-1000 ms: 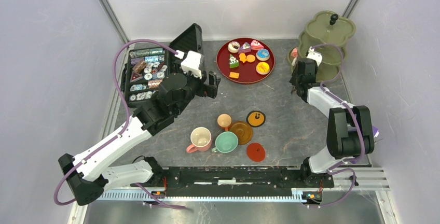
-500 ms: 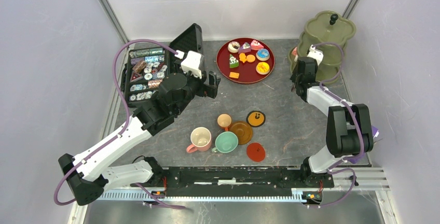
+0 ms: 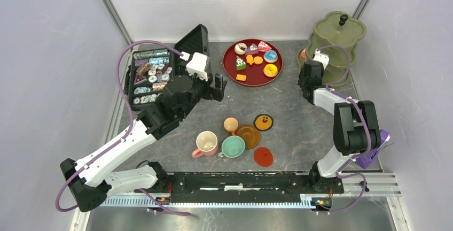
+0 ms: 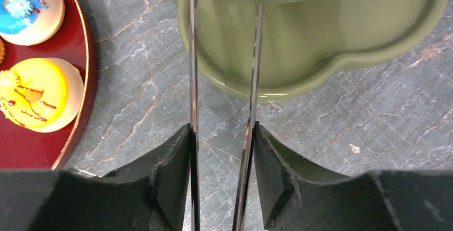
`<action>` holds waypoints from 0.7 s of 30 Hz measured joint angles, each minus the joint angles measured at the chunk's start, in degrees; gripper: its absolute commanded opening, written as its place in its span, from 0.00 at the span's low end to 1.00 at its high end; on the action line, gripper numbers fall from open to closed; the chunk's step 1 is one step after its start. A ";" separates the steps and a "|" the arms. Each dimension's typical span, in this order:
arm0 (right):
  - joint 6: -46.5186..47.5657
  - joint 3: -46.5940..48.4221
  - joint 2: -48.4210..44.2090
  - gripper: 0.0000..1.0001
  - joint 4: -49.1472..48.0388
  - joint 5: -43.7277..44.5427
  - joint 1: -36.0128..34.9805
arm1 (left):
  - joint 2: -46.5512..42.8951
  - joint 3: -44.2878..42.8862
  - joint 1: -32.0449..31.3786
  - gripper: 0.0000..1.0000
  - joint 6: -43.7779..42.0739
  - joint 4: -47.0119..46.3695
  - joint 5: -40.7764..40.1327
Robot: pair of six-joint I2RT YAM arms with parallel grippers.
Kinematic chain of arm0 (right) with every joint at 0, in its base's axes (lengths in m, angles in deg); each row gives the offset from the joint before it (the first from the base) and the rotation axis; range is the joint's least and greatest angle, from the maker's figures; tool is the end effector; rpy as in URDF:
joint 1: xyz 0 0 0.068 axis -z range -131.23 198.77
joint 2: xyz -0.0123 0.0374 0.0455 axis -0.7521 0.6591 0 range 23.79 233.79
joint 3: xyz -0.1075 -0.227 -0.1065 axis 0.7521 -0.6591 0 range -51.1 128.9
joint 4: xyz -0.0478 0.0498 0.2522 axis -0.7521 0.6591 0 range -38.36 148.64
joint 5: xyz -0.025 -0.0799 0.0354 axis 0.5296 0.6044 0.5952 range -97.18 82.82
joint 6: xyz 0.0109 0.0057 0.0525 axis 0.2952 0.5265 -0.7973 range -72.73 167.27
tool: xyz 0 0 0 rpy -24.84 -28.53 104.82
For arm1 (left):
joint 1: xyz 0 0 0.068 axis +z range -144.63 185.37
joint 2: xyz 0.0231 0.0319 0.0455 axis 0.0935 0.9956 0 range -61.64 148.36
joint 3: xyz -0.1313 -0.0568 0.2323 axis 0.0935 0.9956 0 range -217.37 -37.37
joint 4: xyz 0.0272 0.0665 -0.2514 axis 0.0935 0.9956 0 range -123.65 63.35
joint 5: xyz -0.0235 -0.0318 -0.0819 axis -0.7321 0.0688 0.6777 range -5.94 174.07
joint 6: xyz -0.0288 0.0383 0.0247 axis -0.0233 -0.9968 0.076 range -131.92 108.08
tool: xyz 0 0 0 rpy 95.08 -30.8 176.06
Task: Serve the afternoon tea
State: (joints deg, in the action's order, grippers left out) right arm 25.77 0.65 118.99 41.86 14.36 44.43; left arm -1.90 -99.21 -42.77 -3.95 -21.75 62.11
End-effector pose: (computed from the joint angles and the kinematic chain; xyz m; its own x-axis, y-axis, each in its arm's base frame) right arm 0.3523 0.0137 0.1920 -0.4286 0.3094 -0.8489 0.4206 0.8999 0.1156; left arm 0.1669 -0.1663 0.3922 -0.1742 0.0018 -0.9847 0.4248 0.9023 -0.0735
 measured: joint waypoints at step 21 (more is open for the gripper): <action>4.90 -1.88 -8.22 0.59 5.35 -3.80 -0.44 | 0.00 0.00 0.00 1.00 -0.02 0.02 -0.46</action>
State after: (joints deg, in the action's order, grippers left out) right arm 30.67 -1.23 110.77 47.21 10.56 43.99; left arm -1.90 -99.21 -42.77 -3.97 -21.73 61.65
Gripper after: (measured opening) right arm 0.592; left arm 0.997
